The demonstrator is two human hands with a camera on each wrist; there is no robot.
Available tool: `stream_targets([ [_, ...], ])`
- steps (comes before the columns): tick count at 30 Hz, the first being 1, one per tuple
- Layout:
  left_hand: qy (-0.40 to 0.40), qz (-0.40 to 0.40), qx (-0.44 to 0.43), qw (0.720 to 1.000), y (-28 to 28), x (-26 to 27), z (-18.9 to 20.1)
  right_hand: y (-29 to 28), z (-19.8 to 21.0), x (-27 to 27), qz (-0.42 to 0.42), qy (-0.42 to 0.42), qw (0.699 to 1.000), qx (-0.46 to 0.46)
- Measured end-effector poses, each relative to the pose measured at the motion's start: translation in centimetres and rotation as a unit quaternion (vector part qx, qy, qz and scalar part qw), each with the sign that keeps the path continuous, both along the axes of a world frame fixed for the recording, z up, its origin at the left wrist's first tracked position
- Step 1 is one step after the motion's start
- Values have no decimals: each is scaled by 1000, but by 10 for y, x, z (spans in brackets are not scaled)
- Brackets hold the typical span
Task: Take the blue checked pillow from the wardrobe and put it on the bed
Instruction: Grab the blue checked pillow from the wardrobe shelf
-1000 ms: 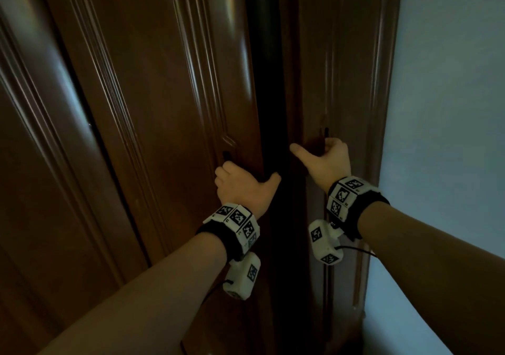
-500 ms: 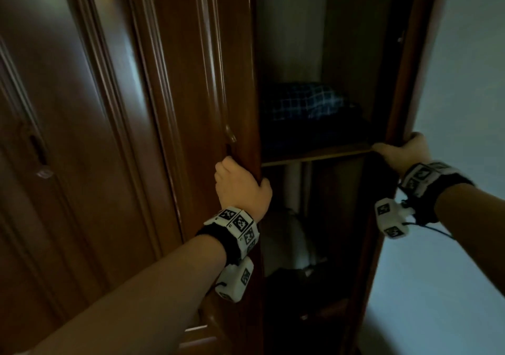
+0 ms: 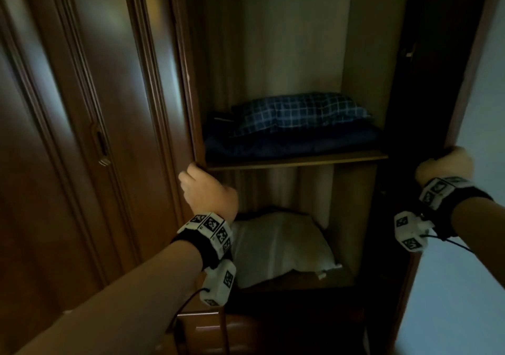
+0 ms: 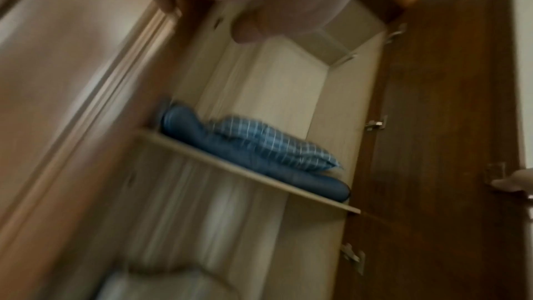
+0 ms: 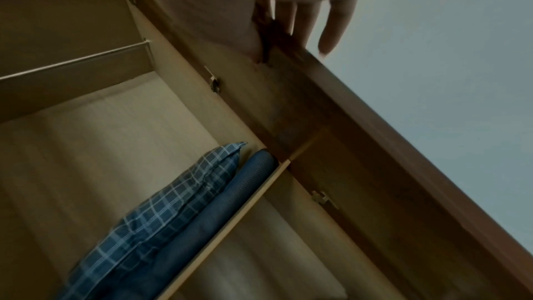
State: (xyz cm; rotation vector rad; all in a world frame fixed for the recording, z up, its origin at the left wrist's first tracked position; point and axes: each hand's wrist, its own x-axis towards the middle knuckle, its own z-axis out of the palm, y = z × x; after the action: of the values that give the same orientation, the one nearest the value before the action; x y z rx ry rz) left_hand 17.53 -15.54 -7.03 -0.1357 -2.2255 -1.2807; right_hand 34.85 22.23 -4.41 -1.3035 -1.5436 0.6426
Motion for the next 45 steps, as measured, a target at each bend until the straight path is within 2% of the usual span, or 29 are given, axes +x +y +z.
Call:
stream_targets([
  [1,19,0,4,1000,-3,4,4,19,-6,0,-31,-5,1000,0],
  [2,31,1,14,999,-5,7,8,62,-21,-8,-57,-1,998,-2],
  [4,34,14,31,999,-7,12,15,126,-42,-16,-63,-4,998,-22],
  [5,37,23,24,999,-7,14,17,128,-42,-10,-48,3,998,-36],
  [6,51,31,2,998,-7,16,19,106,-33,3,-39,11,998,-58],
  [8,104,35,-75,991,-7,22,20,35,-11,26,-16,20,997,-69],
  [9,135,27,-121,983,-6,26,20,26,-9,31,13,25,998,-61],
  [11,179,-7,-180,967,2,32,18,23,-11,32,2,39,998,-46],
  [14,128,-44,-185,973,21,35,12,10,-3,26,-93,44,994,-22],
  [19,11,-71,-281,957,42,18,-9,-2,5,23,-81,24,996,-8],
  [24,-22,-110,-278,954,59,3,-9,-5,9,7,-26,-18,998,50],
  [29,-37,-164,-246,955,83,-25,-7,-16,1,-42,66,-49,992,92],
  [34,-26,-202,-232,951,101,-67,-17,-25,-14,-109,170,-111,968,148],
  [38,-8,-200,-239,950,120,-114,-10,-30,-9,-172,223,-142,948,179],
  [45,28,-252,-230,940,184,-182,5,-12,-8,-267,279,-182,917,220],
])
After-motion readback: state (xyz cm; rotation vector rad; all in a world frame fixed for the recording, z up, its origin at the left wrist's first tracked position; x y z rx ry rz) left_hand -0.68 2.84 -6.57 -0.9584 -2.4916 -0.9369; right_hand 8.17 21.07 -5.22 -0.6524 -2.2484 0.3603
